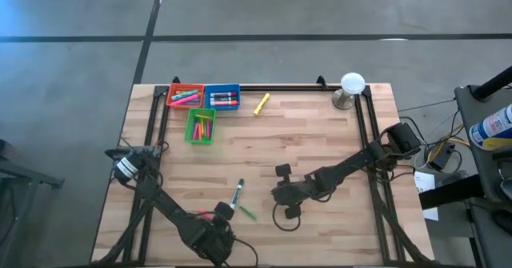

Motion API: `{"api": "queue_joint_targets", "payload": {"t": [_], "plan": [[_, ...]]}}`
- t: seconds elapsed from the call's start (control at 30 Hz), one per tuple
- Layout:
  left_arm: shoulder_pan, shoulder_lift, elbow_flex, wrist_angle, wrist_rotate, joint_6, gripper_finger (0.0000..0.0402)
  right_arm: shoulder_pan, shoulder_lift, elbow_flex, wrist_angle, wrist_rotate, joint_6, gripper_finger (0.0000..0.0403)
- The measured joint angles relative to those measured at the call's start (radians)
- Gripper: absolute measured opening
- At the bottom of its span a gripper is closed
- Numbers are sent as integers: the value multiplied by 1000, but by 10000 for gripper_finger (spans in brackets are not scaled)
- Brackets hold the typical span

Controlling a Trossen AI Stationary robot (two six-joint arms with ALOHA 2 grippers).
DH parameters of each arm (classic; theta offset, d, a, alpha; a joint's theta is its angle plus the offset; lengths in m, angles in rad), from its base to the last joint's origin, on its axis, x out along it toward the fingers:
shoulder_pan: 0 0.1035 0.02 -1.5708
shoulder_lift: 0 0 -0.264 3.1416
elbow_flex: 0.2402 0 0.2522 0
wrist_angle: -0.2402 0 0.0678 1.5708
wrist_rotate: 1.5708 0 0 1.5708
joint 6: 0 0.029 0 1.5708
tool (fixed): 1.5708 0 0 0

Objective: Pick & Place Markers
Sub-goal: Put the pink highlighter into the orange bin

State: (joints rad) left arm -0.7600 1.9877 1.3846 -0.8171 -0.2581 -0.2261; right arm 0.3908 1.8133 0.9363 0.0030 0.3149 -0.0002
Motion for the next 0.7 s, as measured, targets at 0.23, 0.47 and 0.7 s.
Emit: {"api": "queue_joint_targets", "payload": {"t": [0.23, 0.47, 0.7], "plan": [[14, 0, 0, -82, -11, -73, 74, 0, 0, 0, 1, 0, 0, 22], [48, -28, -2, -255, -104, -144, 52, 0, 0, 0, 1, 0, 0, 22], [157, -221, -83, -363, -326, -185, 52, 6, 0, -2, 3, 0, 0, 22]]}}
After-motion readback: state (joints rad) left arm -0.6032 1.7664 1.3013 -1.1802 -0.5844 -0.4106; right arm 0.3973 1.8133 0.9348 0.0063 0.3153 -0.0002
